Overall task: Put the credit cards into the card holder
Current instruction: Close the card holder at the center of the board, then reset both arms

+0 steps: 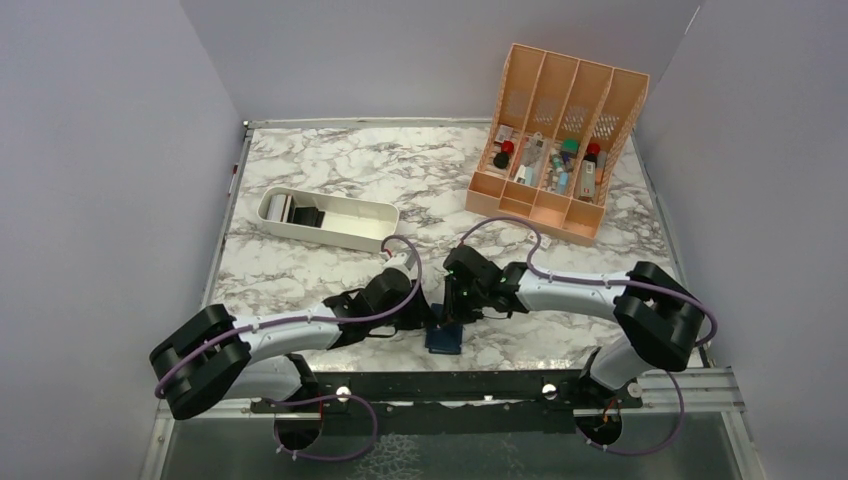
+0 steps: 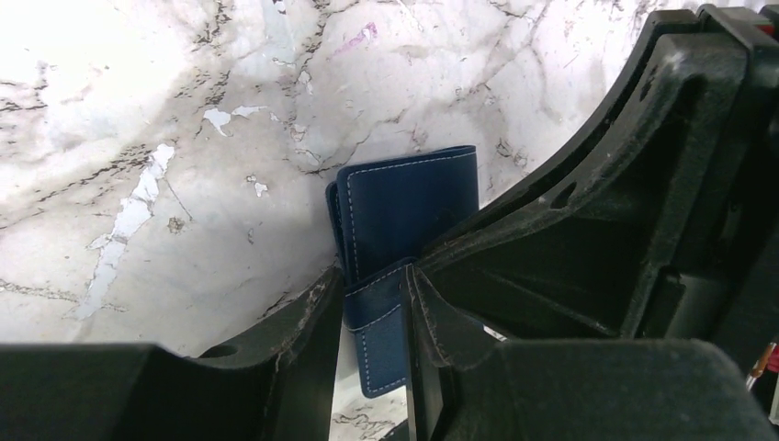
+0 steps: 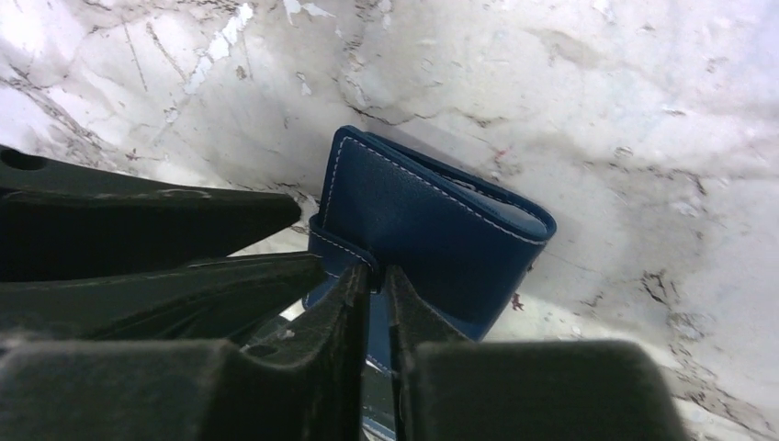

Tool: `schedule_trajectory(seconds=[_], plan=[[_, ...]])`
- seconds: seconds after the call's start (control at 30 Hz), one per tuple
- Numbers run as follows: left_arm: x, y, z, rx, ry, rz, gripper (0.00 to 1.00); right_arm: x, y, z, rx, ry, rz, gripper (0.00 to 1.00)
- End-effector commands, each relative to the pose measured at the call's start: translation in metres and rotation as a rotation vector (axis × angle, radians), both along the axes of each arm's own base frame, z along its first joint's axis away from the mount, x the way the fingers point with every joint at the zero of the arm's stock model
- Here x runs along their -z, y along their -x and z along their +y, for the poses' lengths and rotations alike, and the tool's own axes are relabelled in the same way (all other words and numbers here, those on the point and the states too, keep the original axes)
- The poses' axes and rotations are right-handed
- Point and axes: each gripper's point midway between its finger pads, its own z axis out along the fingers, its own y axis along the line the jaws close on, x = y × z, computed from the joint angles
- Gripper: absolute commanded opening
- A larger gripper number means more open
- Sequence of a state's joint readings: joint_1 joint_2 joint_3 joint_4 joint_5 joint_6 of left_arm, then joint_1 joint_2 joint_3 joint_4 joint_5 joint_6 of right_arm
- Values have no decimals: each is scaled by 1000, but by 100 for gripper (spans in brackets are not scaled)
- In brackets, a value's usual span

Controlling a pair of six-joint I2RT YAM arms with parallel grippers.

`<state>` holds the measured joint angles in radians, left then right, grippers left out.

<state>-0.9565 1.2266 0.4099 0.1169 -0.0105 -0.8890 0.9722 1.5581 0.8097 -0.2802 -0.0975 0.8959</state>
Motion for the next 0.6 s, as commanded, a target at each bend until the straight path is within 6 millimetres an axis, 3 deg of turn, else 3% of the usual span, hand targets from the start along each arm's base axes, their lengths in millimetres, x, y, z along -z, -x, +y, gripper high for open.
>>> schedule_trajectory(seconds=[0.0, 0.13, 0.4, 0.43, 0.53, 0.57], plan=[[-16, -2, 3, 3, 10, -36, 34, 17, 8, -46, 14, 182, -17, 24], [-45, -11, 9, -22, 13, -104, 38, -28, -4, -38, 30, 69, -129, 34], [-133, -26, 29, -65, 30, -305, 50, -112, -14, -46, 78, -139, -340, 55], [-146, -27, 32, -70, 40, -332, 51, -122, -13, -49, 82, -164, -367, 60], [-176, -26, 42, -78, 64, -396, 55, -149, -13, -64, 118, -217, -445, 97], [-186, -25, 44, -80, 78, -417, 56, -157, -14, -70, 135, -227, -471, 100]])
